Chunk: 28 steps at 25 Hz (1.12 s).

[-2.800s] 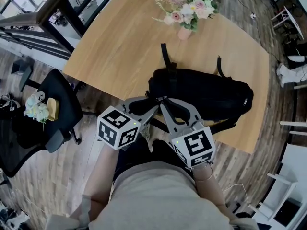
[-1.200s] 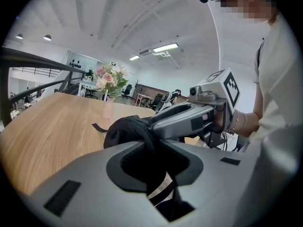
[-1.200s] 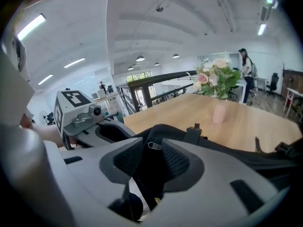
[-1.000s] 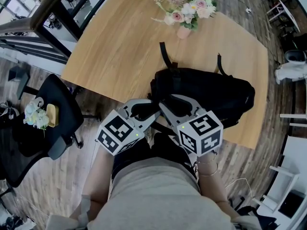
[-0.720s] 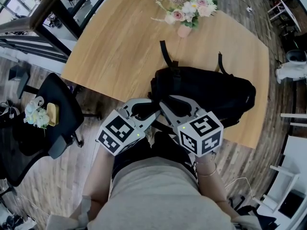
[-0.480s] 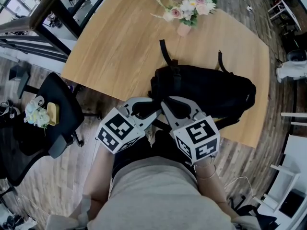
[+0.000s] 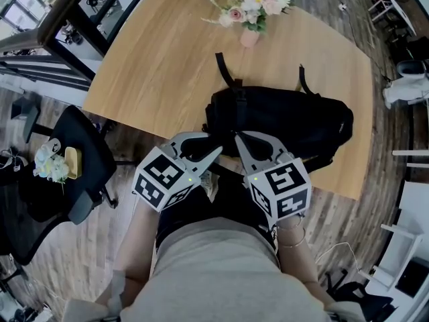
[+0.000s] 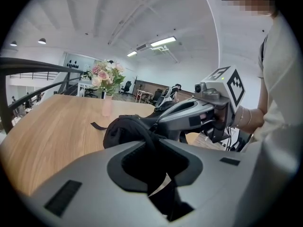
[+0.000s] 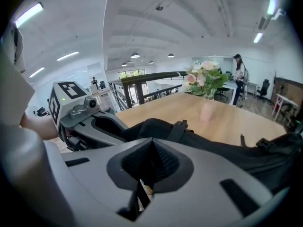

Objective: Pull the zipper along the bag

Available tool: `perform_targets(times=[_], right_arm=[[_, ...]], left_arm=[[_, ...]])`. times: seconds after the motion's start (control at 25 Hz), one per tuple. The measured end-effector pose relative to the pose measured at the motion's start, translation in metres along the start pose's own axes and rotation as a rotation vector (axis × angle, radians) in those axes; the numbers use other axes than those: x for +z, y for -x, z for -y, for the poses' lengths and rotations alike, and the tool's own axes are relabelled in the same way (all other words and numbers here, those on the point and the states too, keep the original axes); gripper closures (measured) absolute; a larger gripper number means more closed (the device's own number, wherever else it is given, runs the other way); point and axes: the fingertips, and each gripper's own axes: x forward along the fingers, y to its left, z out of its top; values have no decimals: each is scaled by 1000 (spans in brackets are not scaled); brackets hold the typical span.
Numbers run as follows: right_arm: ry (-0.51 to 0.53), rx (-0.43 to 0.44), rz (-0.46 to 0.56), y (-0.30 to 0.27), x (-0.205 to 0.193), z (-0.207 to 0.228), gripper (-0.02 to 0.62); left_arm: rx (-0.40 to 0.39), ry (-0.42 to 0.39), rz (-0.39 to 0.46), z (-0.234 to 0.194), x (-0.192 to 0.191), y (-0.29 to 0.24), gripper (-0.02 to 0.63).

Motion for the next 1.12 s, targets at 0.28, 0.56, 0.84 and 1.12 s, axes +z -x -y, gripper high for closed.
perform_targets(times=[0.28, 0.56, 0.84, 1.12], right_arm=[[-52, 20, -18, -4, -13, 6, 580], [-87, 92, 10, -5, -14, -2, 497], [-34, 116, 11, 2, -12, -13, 469], [8, 103, -6, -9, -18, -10, 448]], left_arm=[[11, -2, -4, 1, 1, 0, 520], [5, 0, 0, 1, 1, 1, 522], [-8, -3, 0, 2, 1, 3, 521], [-23, -8, -4, 4, 0, 4, 522]])
